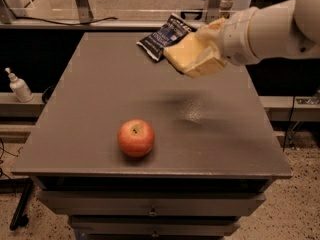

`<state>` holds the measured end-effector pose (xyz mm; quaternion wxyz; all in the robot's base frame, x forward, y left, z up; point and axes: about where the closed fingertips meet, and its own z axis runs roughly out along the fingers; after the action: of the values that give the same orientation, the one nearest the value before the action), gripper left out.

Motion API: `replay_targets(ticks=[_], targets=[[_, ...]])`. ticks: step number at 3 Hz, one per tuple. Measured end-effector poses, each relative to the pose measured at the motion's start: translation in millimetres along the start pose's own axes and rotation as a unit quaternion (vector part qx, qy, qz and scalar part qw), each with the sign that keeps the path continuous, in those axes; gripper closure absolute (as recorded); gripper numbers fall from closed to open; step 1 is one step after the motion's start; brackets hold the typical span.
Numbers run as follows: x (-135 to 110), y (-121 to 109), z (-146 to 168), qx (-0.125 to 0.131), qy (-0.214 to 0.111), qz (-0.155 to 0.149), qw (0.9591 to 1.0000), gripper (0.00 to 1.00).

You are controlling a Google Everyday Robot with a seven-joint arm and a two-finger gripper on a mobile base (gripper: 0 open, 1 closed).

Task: Move sponge near apple

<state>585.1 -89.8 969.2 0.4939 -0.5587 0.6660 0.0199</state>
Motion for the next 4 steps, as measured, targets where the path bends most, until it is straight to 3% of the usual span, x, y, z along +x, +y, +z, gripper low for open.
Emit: replay_targets(ticks=[1, 4], targets=[[30, 25, -8, -0.021, -0.003, 0.008, 0.9997, 1.0], [50, 126, 11, -0.131, -0.01, 0.013, 0.9913, 1.0]])
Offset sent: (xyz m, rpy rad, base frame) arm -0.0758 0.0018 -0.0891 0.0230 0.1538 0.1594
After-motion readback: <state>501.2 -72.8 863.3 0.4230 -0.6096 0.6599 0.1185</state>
